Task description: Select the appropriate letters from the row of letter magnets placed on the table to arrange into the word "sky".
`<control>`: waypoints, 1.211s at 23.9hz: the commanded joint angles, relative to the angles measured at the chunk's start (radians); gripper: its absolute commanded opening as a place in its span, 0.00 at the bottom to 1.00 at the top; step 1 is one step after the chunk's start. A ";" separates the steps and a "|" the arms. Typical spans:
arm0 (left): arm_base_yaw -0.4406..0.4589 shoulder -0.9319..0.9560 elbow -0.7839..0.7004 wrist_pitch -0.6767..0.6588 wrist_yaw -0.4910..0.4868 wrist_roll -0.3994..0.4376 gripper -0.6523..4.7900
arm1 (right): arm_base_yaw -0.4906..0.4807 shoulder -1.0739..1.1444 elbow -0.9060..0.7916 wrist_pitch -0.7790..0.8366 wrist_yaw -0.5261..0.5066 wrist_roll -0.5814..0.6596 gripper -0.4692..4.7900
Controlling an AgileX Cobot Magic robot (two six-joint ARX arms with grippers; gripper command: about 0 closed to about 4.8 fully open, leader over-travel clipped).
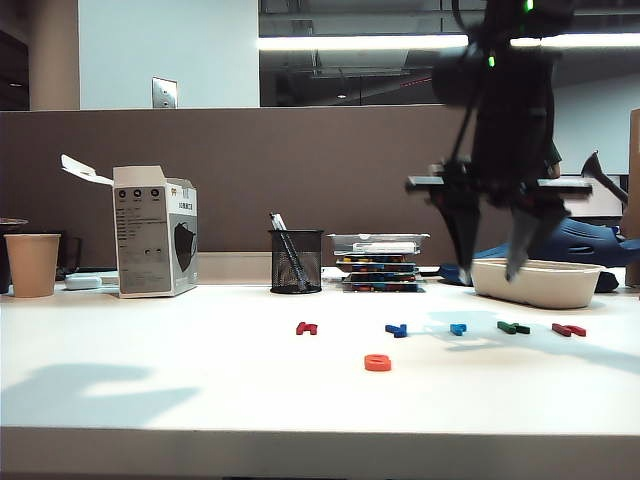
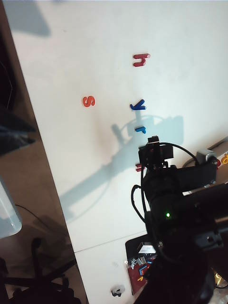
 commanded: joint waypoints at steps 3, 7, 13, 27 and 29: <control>0.000 -0.001 0.002 0.006 -0.003 0.003 0.11 | -0.023 0.051 0.002 0.013 0.003 -0.004 0.53; 0.001 -0.001 0.002 0.006 -0.006 0.003 0.11 | -0.041 0.080 0.002 0.030 0.003 -0.004 0.53; 0.000 -0.001 0.002 0.006 -0.003 0.003 0.11 | -0.058 0.099 0.002 0.058 0.003 -0.005 0.52; 0.000 -0.001 0.002 0.006 -0.003 0.003 0.11 | -0.059 0.141 0.001 0.000 -0.009 -0.003 0.46; 0.000 -0.001 0.002 0.006 -0.003 0.003 0.11 | -0.059 0.142 0.001 -0.009 -0.009 -0.003 0.46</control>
